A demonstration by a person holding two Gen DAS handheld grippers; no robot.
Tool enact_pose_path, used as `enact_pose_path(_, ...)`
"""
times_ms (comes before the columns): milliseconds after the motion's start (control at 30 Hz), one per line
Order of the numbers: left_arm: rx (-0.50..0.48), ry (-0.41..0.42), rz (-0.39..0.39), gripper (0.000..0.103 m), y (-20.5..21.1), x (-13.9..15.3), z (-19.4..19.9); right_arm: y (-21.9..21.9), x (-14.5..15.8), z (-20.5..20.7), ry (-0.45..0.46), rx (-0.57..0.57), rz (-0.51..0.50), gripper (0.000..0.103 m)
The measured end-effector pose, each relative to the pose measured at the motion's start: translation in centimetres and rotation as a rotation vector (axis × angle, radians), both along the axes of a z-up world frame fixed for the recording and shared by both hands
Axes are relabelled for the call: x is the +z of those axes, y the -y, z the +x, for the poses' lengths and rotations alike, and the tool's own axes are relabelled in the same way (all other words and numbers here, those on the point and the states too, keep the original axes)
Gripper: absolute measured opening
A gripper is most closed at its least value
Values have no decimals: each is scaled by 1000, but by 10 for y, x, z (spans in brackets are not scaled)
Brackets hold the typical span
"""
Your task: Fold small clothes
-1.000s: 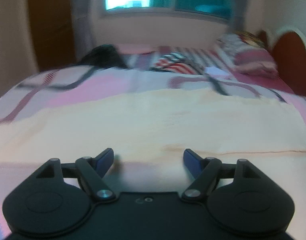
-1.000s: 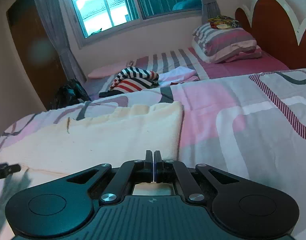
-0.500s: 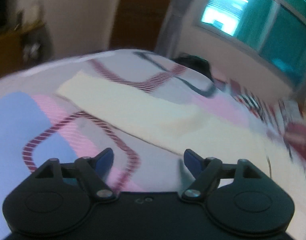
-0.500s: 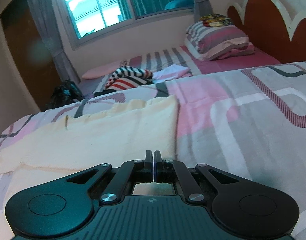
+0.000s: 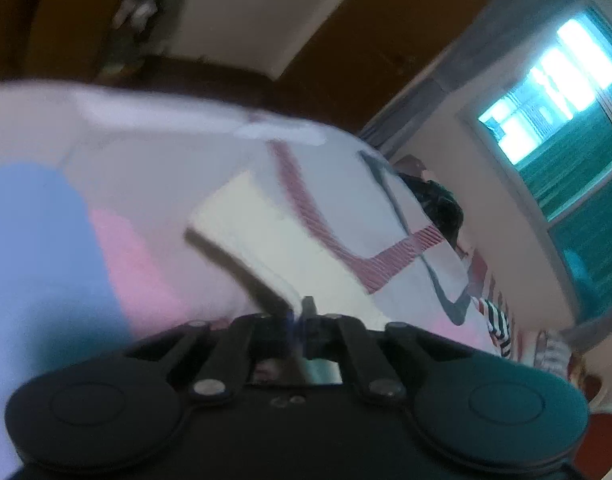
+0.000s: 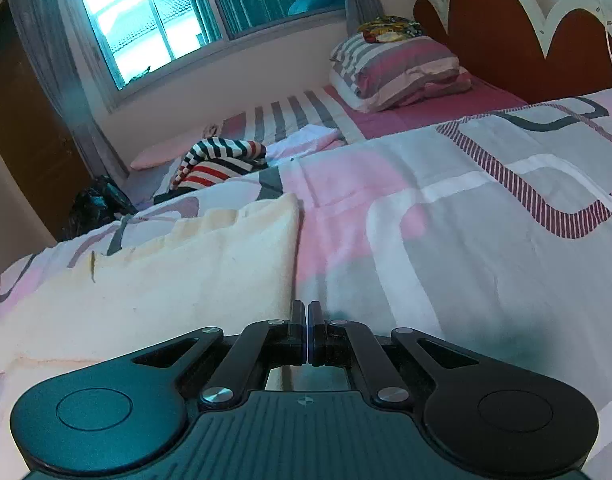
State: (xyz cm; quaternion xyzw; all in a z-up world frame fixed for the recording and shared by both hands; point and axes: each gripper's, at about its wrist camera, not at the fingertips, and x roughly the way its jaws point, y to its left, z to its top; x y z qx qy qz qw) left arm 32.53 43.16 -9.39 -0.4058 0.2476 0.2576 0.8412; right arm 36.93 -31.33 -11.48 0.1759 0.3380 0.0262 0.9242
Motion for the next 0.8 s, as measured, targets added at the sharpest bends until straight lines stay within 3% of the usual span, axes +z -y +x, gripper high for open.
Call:
enact_pose_path(200, -238, 70, 177, 2, 76, 34, 39, 3, 8, -10, 40, -7, -17, 0)
enact_pose_path(367, -385, 146, 160, 2, 154, 42, 70, 0, 16, -16, 62, 5, -35, 0)
enact_pose_path(500, -521, 165, 190, 2, 221, 41, 88, 1, 18, -14, 63, -7, -26, 0)
enact_pose_path(600, -619, 160, 231, 2, 271, 38, 100, 5, 21, -15, 72, -18, -7, 0)
enact_pose_path(800, -802, 64, 358, 2, 365, 25, 123, 10, 19, -18, 69, -29, 19, 0)
